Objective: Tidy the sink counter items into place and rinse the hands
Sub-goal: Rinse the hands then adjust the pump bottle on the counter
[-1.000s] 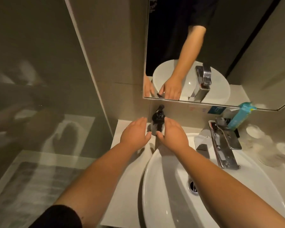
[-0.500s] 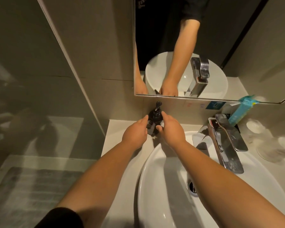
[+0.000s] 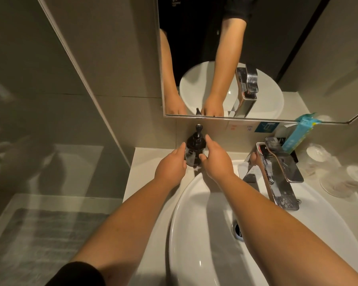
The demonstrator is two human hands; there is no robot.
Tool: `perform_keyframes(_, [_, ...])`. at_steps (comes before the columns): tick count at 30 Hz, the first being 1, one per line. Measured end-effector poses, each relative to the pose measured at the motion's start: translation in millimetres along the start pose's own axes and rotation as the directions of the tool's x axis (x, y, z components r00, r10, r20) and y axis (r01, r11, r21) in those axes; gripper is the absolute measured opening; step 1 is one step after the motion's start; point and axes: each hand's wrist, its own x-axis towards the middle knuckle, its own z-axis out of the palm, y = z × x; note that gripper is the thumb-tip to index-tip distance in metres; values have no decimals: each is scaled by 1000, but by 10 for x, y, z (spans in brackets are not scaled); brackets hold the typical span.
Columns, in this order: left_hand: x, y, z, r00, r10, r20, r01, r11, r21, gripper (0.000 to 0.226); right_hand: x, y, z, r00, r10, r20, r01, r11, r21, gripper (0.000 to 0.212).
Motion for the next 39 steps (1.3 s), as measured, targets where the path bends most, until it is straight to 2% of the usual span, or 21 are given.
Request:
perform_keyframes(3, [47,18,-31,1000,-12,-2,12,1000,-3,60,-75,3,52,996,77,-47,-75,996,49,58])
perform_keyframes(7, [79,82,-36,1000,-5,2,5,1000,-10,59,-98,-15,98,995,42,-90,-40,999,30,37])
perform_keyframes(10, [25,116,23,1000,5,-8,-5,1000,-7,57,-30,4,55,994,48,-98,-51,998,-30,30])
perform_keyframes(15, [34,124,46,999,-37,-40,36,999,-20,57,-45,21,38,995,33,-92,-39,997,-65,43])
perform_keyframes(19, [82,164,64,999,-2,-36,0,999,-54,56,-43,39,38,995,12,-101,-17,999,-47,36])
perform_keyframes(39, [126,163,86,1000,14,-20,-15,998,-65,59,29,106,69,992,18,-126,-22,999,-26,38])
